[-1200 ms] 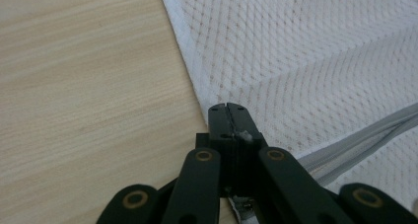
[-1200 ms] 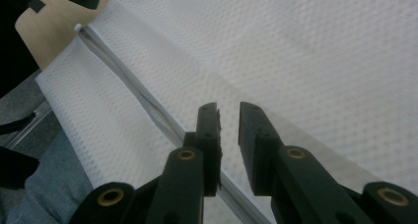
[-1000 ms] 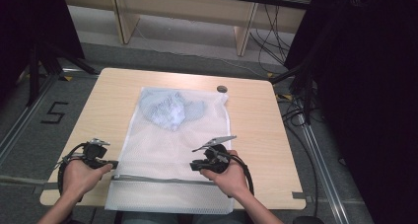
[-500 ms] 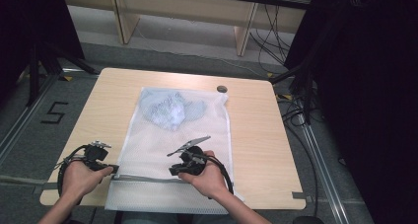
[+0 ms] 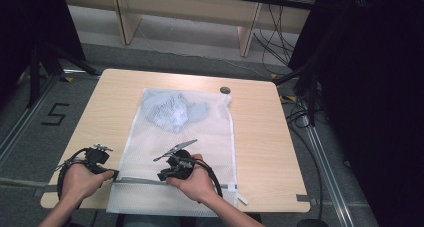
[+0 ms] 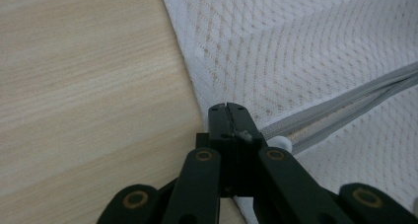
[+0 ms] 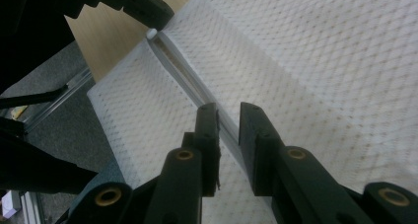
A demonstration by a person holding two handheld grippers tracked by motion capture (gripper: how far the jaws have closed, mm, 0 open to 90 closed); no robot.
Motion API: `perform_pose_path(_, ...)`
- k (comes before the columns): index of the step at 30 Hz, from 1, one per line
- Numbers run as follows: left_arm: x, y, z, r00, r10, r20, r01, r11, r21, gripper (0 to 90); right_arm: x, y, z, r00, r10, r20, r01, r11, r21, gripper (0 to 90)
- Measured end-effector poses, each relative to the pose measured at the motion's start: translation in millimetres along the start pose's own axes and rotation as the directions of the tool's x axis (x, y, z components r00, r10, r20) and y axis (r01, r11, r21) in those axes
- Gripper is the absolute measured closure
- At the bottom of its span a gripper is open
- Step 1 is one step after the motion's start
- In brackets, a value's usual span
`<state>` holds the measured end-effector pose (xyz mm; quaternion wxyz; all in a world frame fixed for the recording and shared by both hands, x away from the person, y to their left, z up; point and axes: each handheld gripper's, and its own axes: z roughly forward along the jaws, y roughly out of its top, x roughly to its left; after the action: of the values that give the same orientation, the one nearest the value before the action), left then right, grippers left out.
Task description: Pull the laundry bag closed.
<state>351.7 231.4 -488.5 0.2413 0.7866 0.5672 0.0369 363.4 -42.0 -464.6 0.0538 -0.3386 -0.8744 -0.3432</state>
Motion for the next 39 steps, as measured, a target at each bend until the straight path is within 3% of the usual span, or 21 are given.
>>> perform_pose_path(2, 3.9, 1.2, -0.1, 0.9992, 0.039, 0.01, -0.039, 0.9992, 0.008, 89.3, 0.8, 0.7, 4.3, 0.9999, -0.01, -0.008, 0.01, 1.0, -0.006, 78.6)
perform_pose_path(5, 4.2, 1.2, -0.9, 0.9993, 0.036, -0.005, -0.036, 0.9993, 0.011, 89.3, 3.4, 1.0, 9.6, 0.9998, -0.013, -0.012, 0.013, 1.0, -0.003, 78.4)
perform_pose_path(6, 1.5, 0.3, -0.7, 1.0, -0.008, -0.004, 0.008, 0.9999, 0.011, 89.3, 4.9, 1.1, 11.2, 0.9998, -0.004, -0.017, 0.004, 1.0, -0.001, 78.4)
perform_pose_path(13, -1.4, 0.8, 0.7, 0.9995, -0.021, -0.025, 0.021, 0.9997, 0.009, 89.7, 14.3, 4.6, 24.9, 0.9992, -0.012, -0.037, 0.012, 1.0, 0.008, 78.4)
perform_pose_path(17, -0.6, 1.4, 1.3, 0.9995, -0.023, -0.02, 0.024, 0.9996, 0.017, 89.7, 17.6, 9.7, 30.5, 0.9981, -0.038, -0.05, 0.037, 0.999, -0.004, 78.2)
perform_pose_path(26, 1.7, 5.3, 3.1, 0.9999, -0.008, -0.013, 0.009, 0.9996, 0.027, 89.6, 23.4, 18.2, 38.4, 0.9982, -0.023, -0.055, 0.023, 1.0, 0.001, 77.5)
perform_pose_path(27, -0.3, 5.3, 4.7, 0.9996, -0.026, -0.013, 0.026, 0.9996, 0.013, 89.6, 23.5, 19.0, 38.9, 0.9984, -0.025, -0.05, 0.025, 1.0, -0.004, 77.4)
perform_pose_path(28, 0.0, 5.7, 4.6, 0.9998, -0.008, -0.019, 0.009, 0.9996, 0.026, 89.7, 24.0, 21.0, 41.0, 0.9978, -0.035, -0.056, 0.035, 0.999, -0.007, 77.2)
perform_pose_path(36, 0.4, 5.5, 4.9, 0.9997, -0.02, -0.017, 0.021, 0.9993, 0.03, 89.7, 28.4, 27.2, 51.5, 0.9976, -0.035, -0.06, 0.035, 0.999, 0.005, 76.8)
perform_pose_path(39, 2.0, 5.6, 5.3, 0.9997, -0.025, -0.008, 0.025, 0.9993, 0.029, 89.8, 31.0, 29.9, 56.1, 0.9975, -0.013, -0.069, 0.013, 1.0, 0.01, 76.8)
